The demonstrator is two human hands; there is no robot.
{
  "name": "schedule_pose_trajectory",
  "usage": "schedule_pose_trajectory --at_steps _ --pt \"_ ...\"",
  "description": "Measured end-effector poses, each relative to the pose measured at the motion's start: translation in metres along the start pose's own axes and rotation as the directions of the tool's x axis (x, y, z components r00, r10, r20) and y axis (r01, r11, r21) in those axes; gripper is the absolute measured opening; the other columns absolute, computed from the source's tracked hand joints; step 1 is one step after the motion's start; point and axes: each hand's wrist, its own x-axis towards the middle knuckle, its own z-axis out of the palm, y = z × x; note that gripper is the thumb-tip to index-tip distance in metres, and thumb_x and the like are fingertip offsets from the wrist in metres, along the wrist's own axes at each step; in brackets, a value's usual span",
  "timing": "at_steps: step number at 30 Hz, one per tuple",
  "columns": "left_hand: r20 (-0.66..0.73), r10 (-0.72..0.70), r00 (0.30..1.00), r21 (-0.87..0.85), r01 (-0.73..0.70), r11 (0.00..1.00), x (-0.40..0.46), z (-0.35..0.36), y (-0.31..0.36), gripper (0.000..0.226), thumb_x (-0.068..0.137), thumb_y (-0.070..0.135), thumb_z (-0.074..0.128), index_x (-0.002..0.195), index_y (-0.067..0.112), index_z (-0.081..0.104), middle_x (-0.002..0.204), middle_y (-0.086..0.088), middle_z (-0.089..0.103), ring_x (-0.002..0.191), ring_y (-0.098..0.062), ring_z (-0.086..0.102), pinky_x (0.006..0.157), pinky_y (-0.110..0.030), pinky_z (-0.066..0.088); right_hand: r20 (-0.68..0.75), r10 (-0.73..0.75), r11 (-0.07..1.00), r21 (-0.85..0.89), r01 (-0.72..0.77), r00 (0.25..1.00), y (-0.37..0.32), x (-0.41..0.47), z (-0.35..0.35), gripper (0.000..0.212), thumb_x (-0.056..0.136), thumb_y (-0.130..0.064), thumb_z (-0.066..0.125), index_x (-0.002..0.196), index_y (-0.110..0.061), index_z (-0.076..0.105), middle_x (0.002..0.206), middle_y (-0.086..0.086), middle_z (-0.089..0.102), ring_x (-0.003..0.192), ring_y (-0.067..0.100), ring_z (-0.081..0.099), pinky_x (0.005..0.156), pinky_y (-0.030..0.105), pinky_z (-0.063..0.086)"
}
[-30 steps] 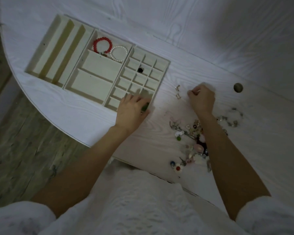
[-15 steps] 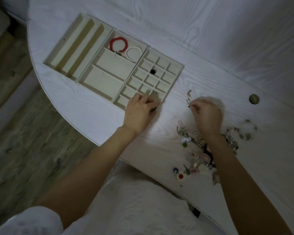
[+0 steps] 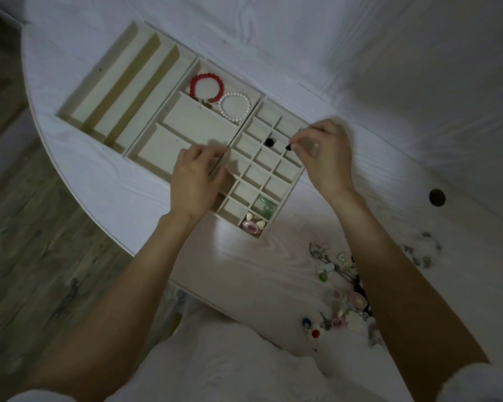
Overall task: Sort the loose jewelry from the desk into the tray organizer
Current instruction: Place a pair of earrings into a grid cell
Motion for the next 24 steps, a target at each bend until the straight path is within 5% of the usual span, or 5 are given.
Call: schedule_pose_trajectory --at_steps 3,6,10,21,24 --pt "0.018 -0.010 1.000 -0.007 0.011 1.000 0.005 0.004 -0.004 0.028 0.089 0.016 0.062 0.117 0.015 0.065 0.103 -0.013 0.061 0.095 -0.030 0.053 0.078 -0.022 0.031 0.020 -0.028 0.999 -0.046 0.029 0.999 -0.002 0.006 0.011 0.010 0.082 -0.011 0.069 0.089 -0.016 0.073 0.095 -0.002 0.053 0.097 0.016 0.046 0.076 0.007 0.030" --pt "-0.009 -0.013 1.000 -0.037 0.013 0.999 0.007 0.005 -0.003 0.027 0.089 0.015 0.063 0.116 0.015 0.066 0.098 -0.010 0.061 0.088 -0.025 0.056 0.073 -0.023 0.036 0.049 -0.035 0.994 -0.106 0.040 0.998 -0.001 0.008 0.021 0.011 0.082 -0.009 0.068 0.091 -0.013 0.073 0.097 0.006 0.058 0.097 0.023 0.052 0.081 0.017 0.039" --pt "-0.018 -0.026 0.999 -0.086 0.024 0.996 0.010 0.005 -0.005 0.029 0.089 0.015 0.063 0.118 0.016 0.065 0.097 -0.006 0.061 0.079 -0.012 0.053 0.069 -0.020 0.038 0.025 0.015 0.992 -0.129 -0.012 1.000 0.000 0.005 0.028 0.014 0.086 -0.011 0.065 0.098 -0.013 0.072 0.101 0.007 0.061 0.097 0.023 0.052 0.079 0.005 0.025" --pt "-0.001 -0.033 0.999 -0.134 0.033 0.990 0.012 0.005 -0.006 0.026 0.089 0.013 0.064 0.115 0.017 0.066 0.099 -0.001 0.059 0.076 -0.005 0.049 0.070 -0.012 0.034 0.061 0.057 0.949 -0.315 -0.035 0.996 -0.012 0.022 0.030 0.013 0.087 -0.020 0.065 0.095 -0.015 0.073 0.111 0.007 0.057 0.106 0.023 0.050 0.097 0.021 0.023" --pt "-0.003 -0.032 0.999 -0.132 0.031 0.991 0.011 0.006 -0.006 0.026 0.089 0.012 0.064 0.115 0.017 0.066 0.100 -0.002 0.059 0.078 -0.005 0.049 0.069 -0.012 0.034 0.073 -0.033 0.929 -0.364 0.058 0.997 -0.014 0.023 0.030 0.013 0.086 -0.012 0.062 0.092 -0.011 0.074 0.107 0.009 0.058 0.105 0.026 0.048 0.095 0.027 0.028"
